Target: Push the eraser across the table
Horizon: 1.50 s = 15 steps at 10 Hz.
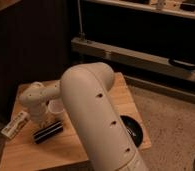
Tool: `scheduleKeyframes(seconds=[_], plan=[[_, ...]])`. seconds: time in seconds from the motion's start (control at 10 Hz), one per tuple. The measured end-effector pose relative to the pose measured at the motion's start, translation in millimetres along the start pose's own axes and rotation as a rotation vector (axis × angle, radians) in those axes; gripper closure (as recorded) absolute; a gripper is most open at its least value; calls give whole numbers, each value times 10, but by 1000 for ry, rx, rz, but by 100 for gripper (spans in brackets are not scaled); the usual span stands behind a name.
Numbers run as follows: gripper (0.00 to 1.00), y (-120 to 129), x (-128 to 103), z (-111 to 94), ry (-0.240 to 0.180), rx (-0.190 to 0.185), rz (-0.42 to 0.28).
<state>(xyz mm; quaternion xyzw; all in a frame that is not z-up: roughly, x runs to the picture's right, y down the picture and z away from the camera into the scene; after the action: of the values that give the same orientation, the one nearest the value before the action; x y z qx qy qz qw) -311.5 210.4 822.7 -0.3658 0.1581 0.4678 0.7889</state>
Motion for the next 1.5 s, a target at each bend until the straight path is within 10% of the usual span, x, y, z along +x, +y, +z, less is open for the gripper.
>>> scheduleKeyframes(seconds=[1.5], plan=[[100,-256,669,97,53,-6,-6]])
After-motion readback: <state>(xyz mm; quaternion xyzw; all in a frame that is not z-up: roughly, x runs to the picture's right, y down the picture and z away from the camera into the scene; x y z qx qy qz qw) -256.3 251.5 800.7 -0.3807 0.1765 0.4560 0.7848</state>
